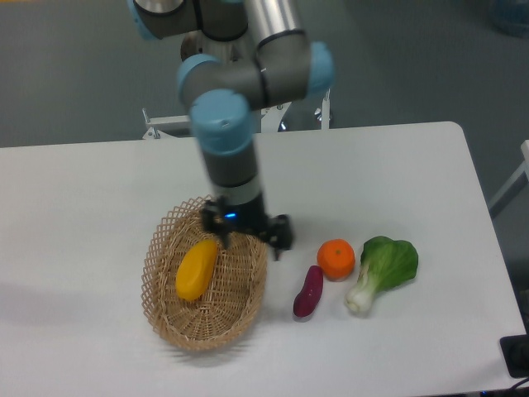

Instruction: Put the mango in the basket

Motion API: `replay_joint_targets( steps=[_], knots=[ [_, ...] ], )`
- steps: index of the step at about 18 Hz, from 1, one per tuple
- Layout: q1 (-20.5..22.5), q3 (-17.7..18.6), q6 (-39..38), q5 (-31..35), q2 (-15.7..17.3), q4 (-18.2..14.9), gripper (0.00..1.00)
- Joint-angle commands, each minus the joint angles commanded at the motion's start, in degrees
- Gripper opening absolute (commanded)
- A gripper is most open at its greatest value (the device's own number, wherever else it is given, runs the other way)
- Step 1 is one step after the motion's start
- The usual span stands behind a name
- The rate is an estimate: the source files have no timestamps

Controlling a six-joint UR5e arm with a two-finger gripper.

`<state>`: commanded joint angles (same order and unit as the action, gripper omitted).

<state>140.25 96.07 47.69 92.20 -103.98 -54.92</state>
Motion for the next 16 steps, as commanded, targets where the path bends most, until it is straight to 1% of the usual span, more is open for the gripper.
replay_joint_targets(
  steps=[1, 3, 5, 7, 10, 13, 16],
  knots=[
    [1.6, -0.6, 3.0, 0.1, 0.3, -1.4, 1.00],
    [6.1, -1.8, 8.0, -0.6, 2.5, -4.3, 1.00],
    [9.3, -2.9, 14.6, -1.7, 2.7, -6.6, 1.00],
    [12.5, -3.3, 19.4, -2.5, 3.0, -7.0, 1.00],
    [15.8, -3.5, 24.1, -4.7, 3.3, -7.8, 1.00],
    [17.7, -3.6, 27.6, -5.0, 3.7, -9.7, 1.00],
    [19.4, -3.4, 29.3, -5.5, 4.2, -9.9, 1.00]
  ],
)
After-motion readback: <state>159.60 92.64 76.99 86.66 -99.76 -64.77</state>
